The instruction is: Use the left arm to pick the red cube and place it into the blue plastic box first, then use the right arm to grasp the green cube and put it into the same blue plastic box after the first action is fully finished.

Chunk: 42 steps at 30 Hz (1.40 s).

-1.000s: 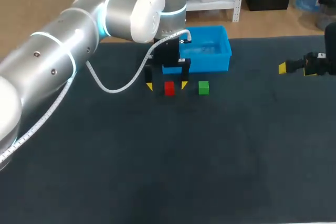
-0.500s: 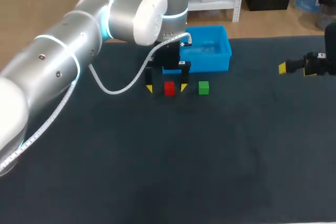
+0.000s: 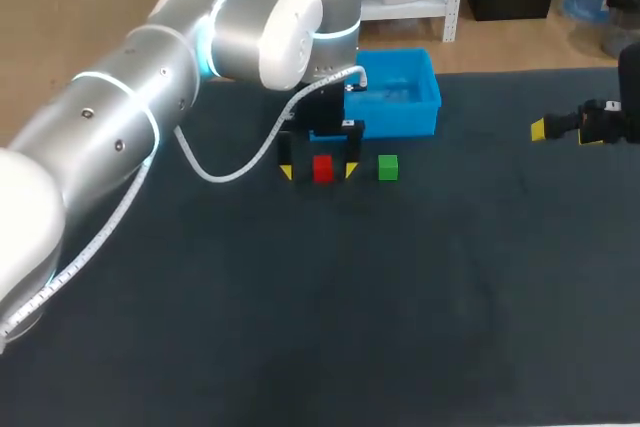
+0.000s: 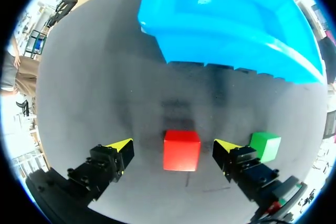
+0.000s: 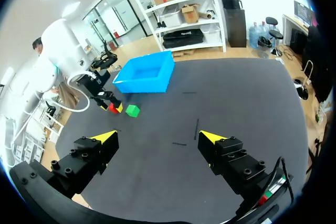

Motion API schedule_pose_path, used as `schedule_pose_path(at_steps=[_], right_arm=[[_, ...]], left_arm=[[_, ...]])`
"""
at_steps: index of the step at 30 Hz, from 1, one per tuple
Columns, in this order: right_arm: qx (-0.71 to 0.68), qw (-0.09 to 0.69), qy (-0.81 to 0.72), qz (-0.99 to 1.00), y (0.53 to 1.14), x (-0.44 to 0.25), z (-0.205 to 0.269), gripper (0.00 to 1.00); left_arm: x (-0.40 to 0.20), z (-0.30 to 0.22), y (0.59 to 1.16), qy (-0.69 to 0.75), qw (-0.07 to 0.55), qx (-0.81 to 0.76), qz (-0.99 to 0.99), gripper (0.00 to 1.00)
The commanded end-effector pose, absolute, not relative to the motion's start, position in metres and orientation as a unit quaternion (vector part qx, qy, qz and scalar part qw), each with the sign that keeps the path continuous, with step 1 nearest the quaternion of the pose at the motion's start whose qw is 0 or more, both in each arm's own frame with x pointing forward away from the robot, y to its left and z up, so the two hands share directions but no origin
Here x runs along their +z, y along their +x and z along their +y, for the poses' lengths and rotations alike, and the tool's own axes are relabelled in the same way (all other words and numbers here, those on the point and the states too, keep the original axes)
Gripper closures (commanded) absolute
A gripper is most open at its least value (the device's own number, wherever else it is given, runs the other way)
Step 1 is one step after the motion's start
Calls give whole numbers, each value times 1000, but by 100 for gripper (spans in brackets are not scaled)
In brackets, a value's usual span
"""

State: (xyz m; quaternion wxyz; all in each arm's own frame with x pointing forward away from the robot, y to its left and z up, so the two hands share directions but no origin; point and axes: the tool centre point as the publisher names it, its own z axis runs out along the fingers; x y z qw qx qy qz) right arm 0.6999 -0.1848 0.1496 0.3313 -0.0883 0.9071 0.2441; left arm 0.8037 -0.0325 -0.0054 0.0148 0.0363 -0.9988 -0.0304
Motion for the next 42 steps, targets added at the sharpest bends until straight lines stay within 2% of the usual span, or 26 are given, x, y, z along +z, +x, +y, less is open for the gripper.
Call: schedule_pose_path(at_steps=[1,7,9,12,15,16,19,20,21,42], right_arm=[[243,331,-88,907,700,150,-185,0],[243,331,-88,907,700,150,-185,0],[243,331,-88,907,700,150,-185,0],[243,331,-88,907,700,150,-185,0],[243,331,-88,907,700,150,-185,0],[243,331,-88,907,700,150,-185,0],[243,331,-88,907,700,150,-185,0],[243,331,-88,907,700,150,-185,0],[243,331,-88,907,700,150,-185,0],[243,331,-88,907,700,150,-185,0]], left_arm=[[-6,-34,810,38,21,-34,-998,0],[-7,-33,810,41,21,-33,-998,3],[-8,-34,809,40,21,-32,-998,16],[-8,-35,808,40,22,-32,-998,18],[-9,-35,808,40,23,-33,-998,28],[-10,-36,807,40,23,-32,-998,49],[-11,-36,807,41,23,-32,-998,70],[-11,-36,807,42,23,-32,-998,92],[-11,-36,807,42,23,-32,-998,100],[4,-36,800,32,13,-33,-999,100]])
